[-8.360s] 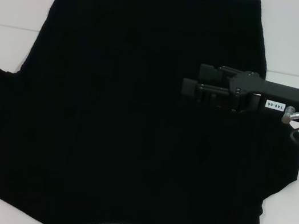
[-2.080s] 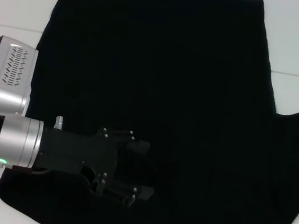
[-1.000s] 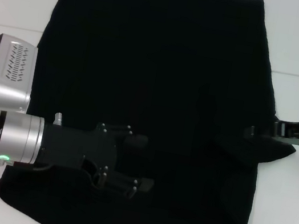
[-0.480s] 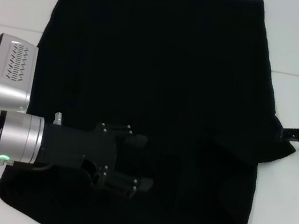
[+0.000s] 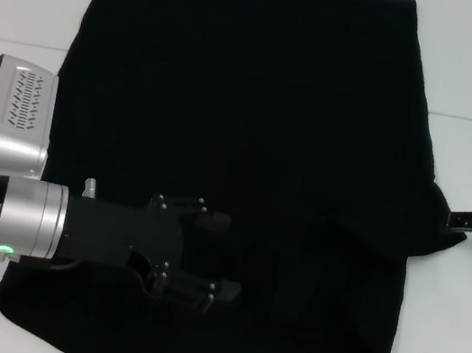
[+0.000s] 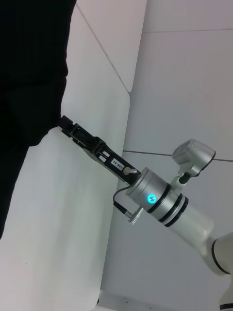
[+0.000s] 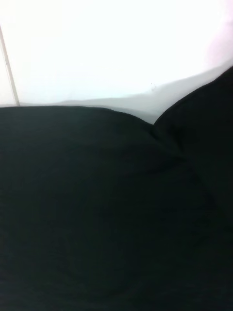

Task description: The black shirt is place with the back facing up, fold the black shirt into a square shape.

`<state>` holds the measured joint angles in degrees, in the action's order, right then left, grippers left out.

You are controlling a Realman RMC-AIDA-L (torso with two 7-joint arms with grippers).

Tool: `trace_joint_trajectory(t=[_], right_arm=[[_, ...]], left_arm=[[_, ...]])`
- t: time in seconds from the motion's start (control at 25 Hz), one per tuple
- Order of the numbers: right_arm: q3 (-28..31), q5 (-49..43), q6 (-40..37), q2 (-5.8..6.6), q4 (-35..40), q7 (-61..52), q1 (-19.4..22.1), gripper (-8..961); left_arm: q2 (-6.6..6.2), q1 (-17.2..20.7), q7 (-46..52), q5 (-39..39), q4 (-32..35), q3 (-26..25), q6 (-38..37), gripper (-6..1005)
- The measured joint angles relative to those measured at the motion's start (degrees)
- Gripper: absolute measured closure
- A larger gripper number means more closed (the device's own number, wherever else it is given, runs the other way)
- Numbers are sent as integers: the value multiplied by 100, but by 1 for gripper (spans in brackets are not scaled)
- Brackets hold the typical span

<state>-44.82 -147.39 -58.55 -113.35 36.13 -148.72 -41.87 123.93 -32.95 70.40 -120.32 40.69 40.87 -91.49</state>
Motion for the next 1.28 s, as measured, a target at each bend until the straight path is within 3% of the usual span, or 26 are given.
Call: trace_joint_trajectory(t=[0.24,0.68,1.28], right_arm=[[-8,0,94,0,-38,-1,-14,170],[-18,-25,124,0,-53,42,-14,539],[-18,-167,242,-21,-71,7,-58,529]], left_arm=[[0,0,0,0,0,0,0,66],[0,0,49,0,7,0,2,67],[-16,-27,53,1,0,0,31,66]])
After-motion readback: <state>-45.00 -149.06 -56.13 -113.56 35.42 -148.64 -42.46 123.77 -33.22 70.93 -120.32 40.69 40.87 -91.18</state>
